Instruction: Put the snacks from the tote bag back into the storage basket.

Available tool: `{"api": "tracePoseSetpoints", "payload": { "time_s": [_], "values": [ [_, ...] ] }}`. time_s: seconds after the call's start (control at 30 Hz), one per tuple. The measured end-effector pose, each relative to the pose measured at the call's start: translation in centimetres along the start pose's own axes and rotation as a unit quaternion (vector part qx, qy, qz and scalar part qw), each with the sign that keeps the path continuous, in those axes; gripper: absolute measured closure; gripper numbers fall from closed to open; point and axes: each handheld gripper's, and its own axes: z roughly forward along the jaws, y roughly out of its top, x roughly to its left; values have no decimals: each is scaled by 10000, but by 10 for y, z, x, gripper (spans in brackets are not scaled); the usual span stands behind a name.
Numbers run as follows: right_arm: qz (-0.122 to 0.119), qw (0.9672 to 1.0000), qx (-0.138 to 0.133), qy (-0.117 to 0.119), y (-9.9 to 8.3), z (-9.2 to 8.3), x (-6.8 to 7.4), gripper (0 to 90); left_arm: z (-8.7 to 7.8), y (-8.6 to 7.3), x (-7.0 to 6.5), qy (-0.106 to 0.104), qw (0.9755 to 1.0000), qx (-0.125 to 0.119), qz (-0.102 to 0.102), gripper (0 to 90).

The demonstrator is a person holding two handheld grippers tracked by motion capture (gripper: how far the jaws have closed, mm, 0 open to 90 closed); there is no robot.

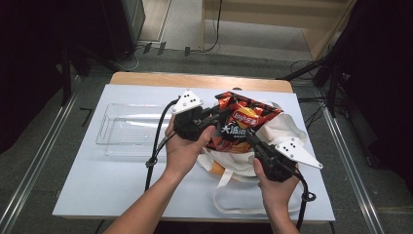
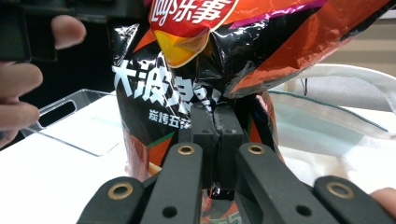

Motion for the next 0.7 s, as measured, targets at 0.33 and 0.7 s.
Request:
{"api": "tracePoseSetpoints", "payload": {
  "time_s": [0.33,0.7],
  "values": [
    [-36,9998,-57,207,2,-5,-4,665,-2,1,0,-21,10000,-96,-4,900],
    [13,10000,-17,94,-11,-24,-25,387,-13,13,4,-193,9992,-342,-90,900]
  ]
}}
